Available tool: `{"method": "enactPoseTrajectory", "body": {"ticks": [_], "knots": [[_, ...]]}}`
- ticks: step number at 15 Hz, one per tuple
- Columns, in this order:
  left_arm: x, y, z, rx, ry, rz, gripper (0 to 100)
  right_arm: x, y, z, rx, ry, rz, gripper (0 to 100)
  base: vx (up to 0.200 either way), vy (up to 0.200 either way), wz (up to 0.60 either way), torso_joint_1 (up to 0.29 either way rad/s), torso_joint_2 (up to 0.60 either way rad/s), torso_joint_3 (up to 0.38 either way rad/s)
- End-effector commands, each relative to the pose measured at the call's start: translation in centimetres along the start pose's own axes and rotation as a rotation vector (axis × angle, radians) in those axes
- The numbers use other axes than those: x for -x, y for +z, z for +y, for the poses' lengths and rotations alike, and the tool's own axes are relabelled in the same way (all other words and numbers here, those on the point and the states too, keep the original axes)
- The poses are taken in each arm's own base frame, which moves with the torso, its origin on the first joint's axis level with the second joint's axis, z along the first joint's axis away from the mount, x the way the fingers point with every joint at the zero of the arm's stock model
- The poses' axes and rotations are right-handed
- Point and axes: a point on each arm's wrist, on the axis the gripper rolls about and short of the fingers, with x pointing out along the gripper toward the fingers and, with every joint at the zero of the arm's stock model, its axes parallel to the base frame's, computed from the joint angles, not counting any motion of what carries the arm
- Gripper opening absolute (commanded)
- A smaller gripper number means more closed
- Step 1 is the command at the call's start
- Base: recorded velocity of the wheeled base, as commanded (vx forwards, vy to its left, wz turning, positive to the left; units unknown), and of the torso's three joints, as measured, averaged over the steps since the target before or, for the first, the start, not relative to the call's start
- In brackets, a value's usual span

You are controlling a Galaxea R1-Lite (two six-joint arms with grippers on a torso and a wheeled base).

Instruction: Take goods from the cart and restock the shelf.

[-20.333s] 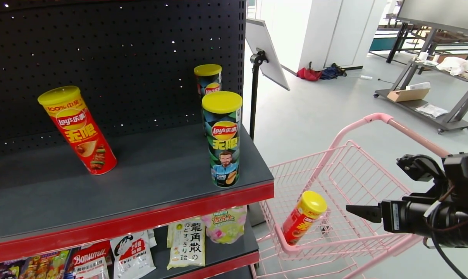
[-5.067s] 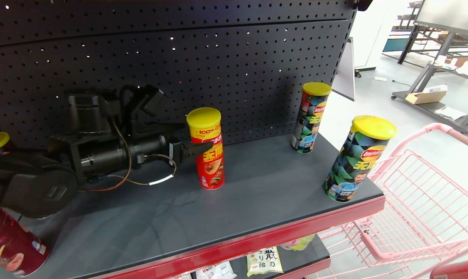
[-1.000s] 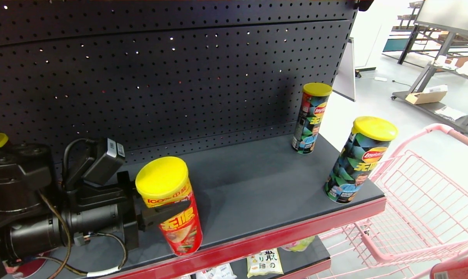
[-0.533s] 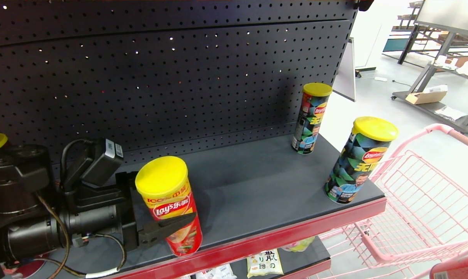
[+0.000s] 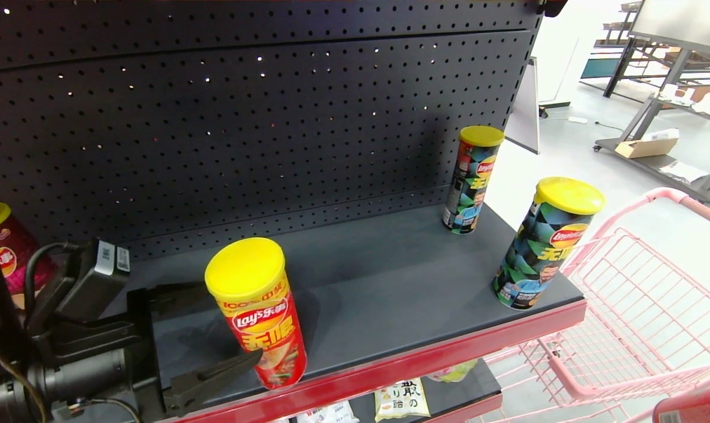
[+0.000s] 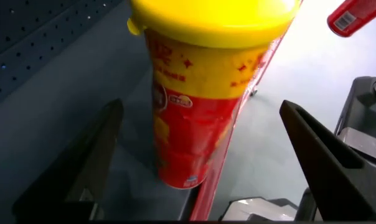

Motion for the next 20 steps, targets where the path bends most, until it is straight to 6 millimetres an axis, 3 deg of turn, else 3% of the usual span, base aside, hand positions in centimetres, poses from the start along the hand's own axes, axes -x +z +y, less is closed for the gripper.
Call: {"method": "enactPoseTrajectory", "body": {"ticks": [1, 5, 8, 11, 14, 20], "knots": [[1.7, 0.0, -1.1, -0.025, 0.024, -0.037, 100, -0.1, 0.1, 0.0, 0.001, 0.001, 0.003, 0, 0.000, 0.000, 0.00, 0.000, 0.00, 0.000], [5.6, -1.8, -3.7, -0.057, 0.168, -0.078, 100, -0.2, 0.1, 0.0, 0.001, 0.002, 0.011, 0, 0.000, 0.000, 0.00, 0.000, 0.00, 0.000], [9.0, -3.2, -5.0, -0.027, 0.658, 0.013, 100, -0.3, 0.1, 0.0, 0.004, 0.007, 0.022, 0, 0.000, 0.000, 0.00, 0.000, 0.00, 0.000], [11.4, -4.4, -7.0, -0.063, 0.634, 0.015, 100, -0.8, 0.3, 0.1, 0.007, 0.016, 0.046, 0, 0.000, 0.000, 0.00, 0.000, 0.00, 0.000], [13.8, -6.1, -8.8, -0.088, 0.720, 0.048, 100, -0.8, 0.0, 0.1, 0.008, 0.025, 0.049, 0, 0.000, 0.000, 0.00, 0.000, 0.00, 0.000], [14.3, -6.2, -9.1, -0.202, 0.731, 0.101, 100, -0.7, 0.0, 0.1, 0.004, 0.005, 0.046, 0, 0.000, 0.000, 0.00, 0.000, 0.00, 0.000]]}}
